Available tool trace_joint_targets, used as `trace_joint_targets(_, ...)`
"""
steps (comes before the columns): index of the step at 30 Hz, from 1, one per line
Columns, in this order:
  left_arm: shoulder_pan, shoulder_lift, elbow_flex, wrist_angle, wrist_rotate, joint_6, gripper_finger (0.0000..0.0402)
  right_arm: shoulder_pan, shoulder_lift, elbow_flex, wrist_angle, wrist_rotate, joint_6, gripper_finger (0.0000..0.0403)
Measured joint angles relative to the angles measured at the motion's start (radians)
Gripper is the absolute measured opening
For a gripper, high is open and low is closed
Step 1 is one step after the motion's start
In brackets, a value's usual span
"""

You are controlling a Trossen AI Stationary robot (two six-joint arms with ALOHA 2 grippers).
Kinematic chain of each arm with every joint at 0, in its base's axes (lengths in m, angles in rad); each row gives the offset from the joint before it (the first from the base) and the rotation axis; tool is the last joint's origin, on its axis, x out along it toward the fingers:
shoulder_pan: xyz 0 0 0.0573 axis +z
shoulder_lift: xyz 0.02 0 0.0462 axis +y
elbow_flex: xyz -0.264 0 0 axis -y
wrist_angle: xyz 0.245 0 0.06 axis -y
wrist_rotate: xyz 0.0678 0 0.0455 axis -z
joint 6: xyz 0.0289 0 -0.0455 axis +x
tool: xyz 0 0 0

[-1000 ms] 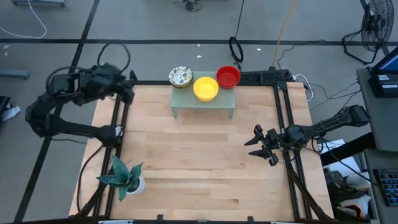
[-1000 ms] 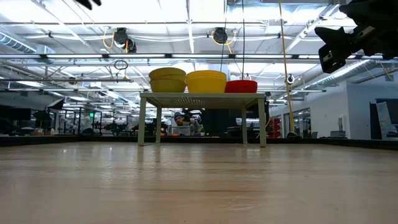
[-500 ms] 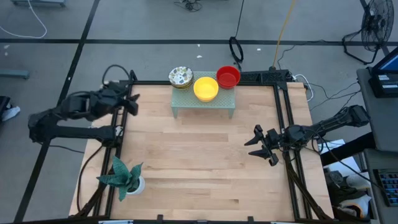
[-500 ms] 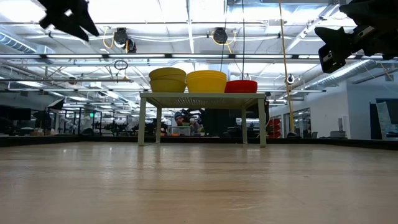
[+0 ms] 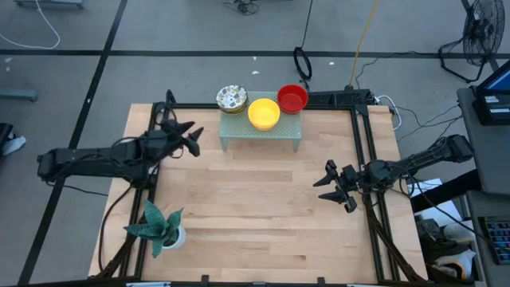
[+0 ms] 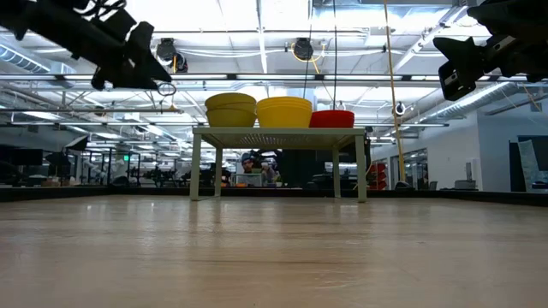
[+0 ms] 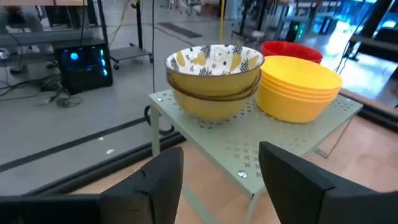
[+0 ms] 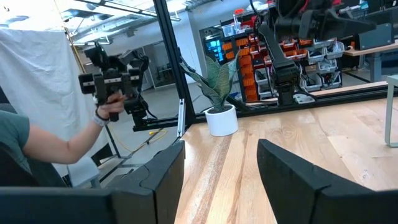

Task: Pick & Place Mini bowls
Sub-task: Return to Home Position

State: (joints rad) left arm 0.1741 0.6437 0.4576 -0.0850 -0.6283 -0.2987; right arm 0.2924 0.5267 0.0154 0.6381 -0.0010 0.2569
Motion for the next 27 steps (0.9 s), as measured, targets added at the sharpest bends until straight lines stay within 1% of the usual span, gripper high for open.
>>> trace_joint_targets(7,0.0,-0.035,-0.121,0.147,-0.006,-0.049,0.0214,0.0,0.0,0.0,0.0,0.0,0.0,0.0192)
trace_joint_targets(11,0.0,-0.057,-0.162,0.166,-0.055,-0.074,0.0214,0.0,0.0,0.0,0.0,0.0,0.0,0.0189)
trace_joint_targets(19,0.0,-0.071,-0.242,0.175,-0.059,-0.145,0.0214,0.0,0.0,0.0,0.0,0.0,0.0,0.019)
trace_joint_targets(27,0.0,-0.071,-0.377,0.404,-0.04,-0.155,0.0214,0.0,0.0,0.0,0.0,0.0,0.0,0.0189)
